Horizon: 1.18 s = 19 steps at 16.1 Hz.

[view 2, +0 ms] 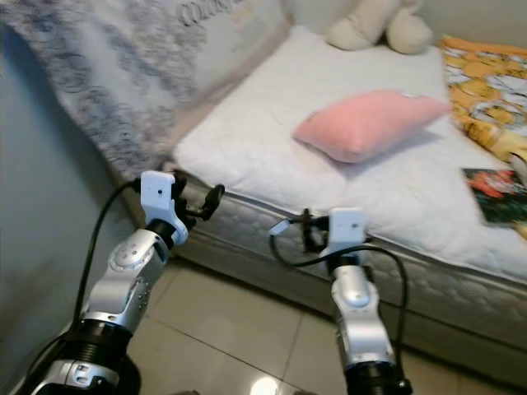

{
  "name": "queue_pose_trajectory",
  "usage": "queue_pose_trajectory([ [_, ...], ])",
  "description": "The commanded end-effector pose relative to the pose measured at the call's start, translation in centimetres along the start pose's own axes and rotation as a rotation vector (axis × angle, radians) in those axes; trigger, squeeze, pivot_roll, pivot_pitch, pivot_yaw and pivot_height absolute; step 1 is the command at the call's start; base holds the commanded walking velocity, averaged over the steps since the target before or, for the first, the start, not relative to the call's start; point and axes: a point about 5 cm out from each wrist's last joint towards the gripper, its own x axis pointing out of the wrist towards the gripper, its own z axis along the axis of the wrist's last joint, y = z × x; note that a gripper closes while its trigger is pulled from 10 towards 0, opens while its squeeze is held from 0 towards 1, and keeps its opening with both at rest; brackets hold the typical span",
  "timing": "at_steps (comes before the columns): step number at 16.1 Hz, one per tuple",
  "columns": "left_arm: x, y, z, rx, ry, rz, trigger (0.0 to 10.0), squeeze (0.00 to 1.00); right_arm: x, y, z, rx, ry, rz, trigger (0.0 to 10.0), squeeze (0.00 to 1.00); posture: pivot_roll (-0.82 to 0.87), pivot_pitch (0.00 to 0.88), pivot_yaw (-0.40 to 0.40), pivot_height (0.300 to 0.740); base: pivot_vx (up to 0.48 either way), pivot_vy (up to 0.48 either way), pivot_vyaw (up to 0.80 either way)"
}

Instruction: Clean up the room

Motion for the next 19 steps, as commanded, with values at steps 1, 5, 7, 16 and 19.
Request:
queue_pose_trajectory([
  [1,0.0,1.0,0.1,0.009,0.013,0.042,10.0,0.00,0.3,0.0,0.4,0.035,-0.005,-0.015,10.0,0.00,-0.09,0.000,0.055,0.727,0.000,0.000,0.00],
  [5,-0.3,2.2,0.0,0.087,0.035,0.112,10.0,0.00,0.2,-0.3,0.1,0.064,-0.002,-0.062,10.0,0.00,-0.07,0.000,0.070,0.727,0.000,0.000,-0.20],
  [7,-0.3,2.1,0.0,0.117,0.039,0.092,10.0,0.00,0.0,0.0,0.0,0.058,-0.006,-0.055,10.0,0.00,-0.06,0.000,0.067,0.727,0.000,0.000,-0.38],
  [16,0.0,-0.3,0.7,0.164,-0.026,-0.032,10.0,0.00,0.5,0.3,0.7,0.023,-0.035,-0.030,10.0,0.00,-0.06,0.000,0.061,0.727,0.000,-0.379,0.00],
  [19,0.2,-0.2,1.0,0.161,-0.041,-0.031,10.0,0.00,0.6,0.7,0.8,0.025,-0.041,-0.025,10.0,0.00,-0.06,0.000,0.064,0.727,0.096,-0.406,0.00],
])
